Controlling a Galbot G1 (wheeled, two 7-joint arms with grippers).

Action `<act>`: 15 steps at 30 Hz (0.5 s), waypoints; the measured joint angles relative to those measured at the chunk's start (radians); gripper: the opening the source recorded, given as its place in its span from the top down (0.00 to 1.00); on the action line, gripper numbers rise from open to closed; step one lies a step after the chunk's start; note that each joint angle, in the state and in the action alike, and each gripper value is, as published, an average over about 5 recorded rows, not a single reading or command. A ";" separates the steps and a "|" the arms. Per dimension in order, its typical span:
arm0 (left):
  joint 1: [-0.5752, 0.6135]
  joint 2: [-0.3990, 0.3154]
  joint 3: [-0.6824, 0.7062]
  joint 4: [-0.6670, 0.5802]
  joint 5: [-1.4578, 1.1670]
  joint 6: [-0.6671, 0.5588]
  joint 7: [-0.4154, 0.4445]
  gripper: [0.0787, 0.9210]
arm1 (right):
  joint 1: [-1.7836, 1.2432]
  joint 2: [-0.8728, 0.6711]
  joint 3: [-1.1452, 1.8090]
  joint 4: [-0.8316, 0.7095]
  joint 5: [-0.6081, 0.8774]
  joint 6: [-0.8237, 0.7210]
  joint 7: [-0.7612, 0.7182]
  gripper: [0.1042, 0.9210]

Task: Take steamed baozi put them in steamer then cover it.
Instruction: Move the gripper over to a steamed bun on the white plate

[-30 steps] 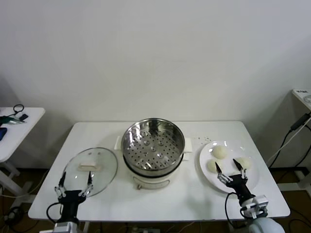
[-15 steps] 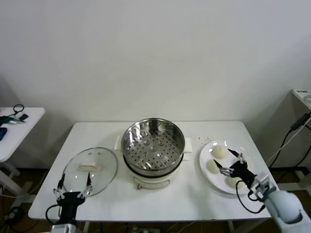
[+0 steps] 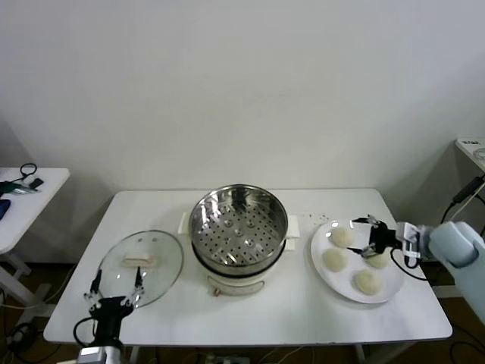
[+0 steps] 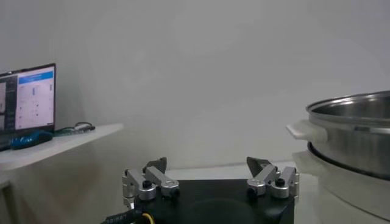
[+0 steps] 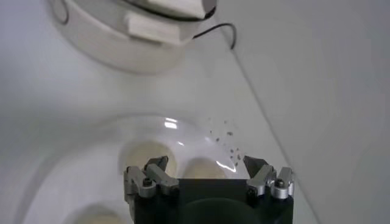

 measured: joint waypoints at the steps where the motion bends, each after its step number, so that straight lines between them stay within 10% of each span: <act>1: 0.000 -0.001 0.001 0.001 0.002 -0.001 -0.003 0.12 | 0.049 0.004 -0.056 -0.024 -0.002 0.000 -0.013 0.12; 15: 0.008 -0.002 0.000 0.005 0.018 -0.003 -0.016 0.12 | 0.417 0.135 -0.527 -0.288 -0.052 0.004 -0.093 0.12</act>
